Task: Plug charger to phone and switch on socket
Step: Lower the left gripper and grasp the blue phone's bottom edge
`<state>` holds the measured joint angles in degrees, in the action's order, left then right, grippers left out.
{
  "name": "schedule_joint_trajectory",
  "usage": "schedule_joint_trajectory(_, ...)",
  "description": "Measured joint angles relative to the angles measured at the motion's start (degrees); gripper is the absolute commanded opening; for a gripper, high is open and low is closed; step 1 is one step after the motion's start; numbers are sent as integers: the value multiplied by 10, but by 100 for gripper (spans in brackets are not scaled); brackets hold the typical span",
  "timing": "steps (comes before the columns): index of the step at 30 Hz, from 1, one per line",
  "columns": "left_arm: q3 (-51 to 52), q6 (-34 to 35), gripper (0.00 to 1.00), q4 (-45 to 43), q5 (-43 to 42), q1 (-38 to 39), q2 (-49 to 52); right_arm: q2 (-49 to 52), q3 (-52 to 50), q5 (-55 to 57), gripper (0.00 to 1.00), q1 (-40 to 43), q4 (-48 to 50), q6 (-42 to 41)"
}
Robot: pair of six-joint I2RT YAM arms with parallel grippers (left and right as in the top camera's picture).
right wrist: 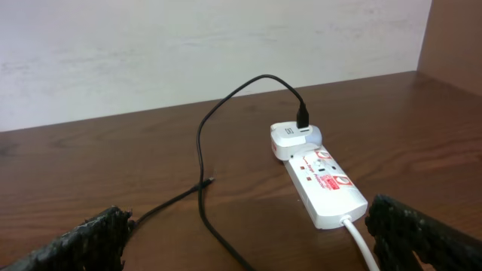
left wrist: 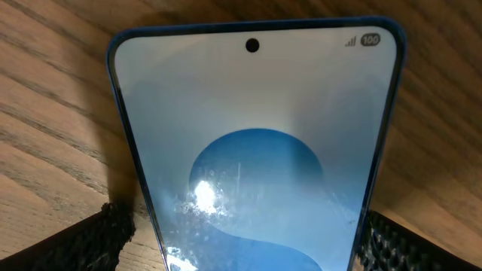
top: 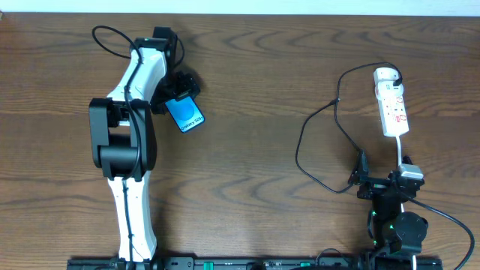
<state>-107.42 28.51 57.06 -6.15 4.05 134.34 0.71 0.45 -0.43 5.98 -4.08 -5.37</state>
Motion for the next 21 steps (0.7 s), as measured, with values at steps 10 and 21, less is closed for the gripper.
schedule_joint_trajectory(10, 2, 31, 98, 6, 10, 10, 0, 0, 0, 0, 99, 0, 0, 0)
schedule_joint_trajectory(21, 2, 63, 82, 9, 6, 10, 0, 0, 0, 0, 99, 0, 0, 0)
